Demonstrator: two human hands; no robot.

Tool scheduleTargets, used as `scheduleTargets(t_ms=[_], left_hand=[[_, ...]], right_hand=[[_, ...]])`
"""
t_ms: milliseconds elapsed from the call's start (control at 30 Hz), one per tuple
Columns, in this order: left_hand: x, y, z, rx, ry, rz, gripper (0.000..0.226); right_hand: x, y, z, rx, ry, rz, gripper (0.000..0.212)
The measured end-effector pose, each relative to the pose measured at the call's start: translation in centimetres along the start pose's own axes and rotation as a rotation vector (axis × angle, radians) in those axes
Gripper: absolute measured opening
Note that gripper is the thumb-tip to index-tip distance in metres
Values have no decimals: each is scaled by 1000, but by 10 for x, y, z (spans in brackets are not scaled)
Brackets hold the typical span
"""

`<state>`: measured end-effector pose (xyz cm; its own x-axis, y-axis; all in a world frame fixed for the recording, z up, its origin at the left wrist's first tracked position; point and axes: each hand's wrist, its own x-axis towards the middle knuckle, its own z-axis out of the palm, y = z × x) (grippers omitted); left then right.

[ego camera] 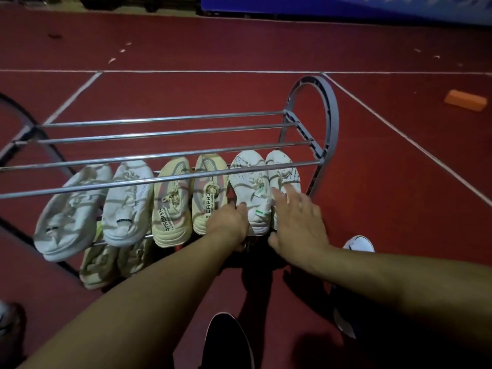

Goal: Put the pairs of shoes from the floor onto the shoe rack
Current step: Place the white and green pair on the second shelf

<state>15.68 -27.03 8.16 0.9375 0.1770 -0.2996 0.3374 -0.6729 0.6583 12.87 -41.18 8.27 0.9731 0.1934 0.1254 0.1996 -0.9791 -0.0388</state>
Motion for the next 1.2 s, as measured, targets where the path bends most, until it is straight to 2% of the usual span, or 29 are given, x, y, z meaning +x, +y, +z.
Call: scheduleTargets(t_ms=[67, 133, 167, 200, 267, 333, 467, 600, 800, 900, 1100, 1200], left_hand=[[-8, -2, -18, 336, 211, 145, 51], [-12, -9, -36, 533, 347, 346, 44], [-10, -16, -41, 642, 332, 432, 42], [-4, -27, -45, 740, 229, 458, 47], [5, -50, -50, 821, -1, 387, 78], [12, -66, -50, 824, -107, 326, 97], [15, -72, -43, 777, -2, 376, 82], [13, -75, -41, 788, 50, 408, 74], [11, -85, -47, 650, 113, 508, 65], [10, -85, -48, 604, 156, 527, 62], [8, -77, -46, 711, 75, 445, 64], [7, -75, -54, 715, 9, 431, 67]], right_hand=[[4, -8, 2, -93, 54, -218, 103], [11, -19, 6, -142, -33, -302, 106], [15, -24, 8, -173, -93, -316, 107], [21, -30, 8, -210, -132, -323, 109], [37, -39, 8, -285, -168, -321, 110], [54, -50, 6, -309, -252, -300, 112], [67, -64, 13, -300, -344, -267, 107], [75, -64, 12, -271, -388, -262, 117], [90, -63, 4, -169, -460, -192, 106], [91, -62, -1, -145, -498, -180, 109], [101, -74, 3, -317, -549, -205, 122], [91, -77, 9, -291, -497, -156, 123]])
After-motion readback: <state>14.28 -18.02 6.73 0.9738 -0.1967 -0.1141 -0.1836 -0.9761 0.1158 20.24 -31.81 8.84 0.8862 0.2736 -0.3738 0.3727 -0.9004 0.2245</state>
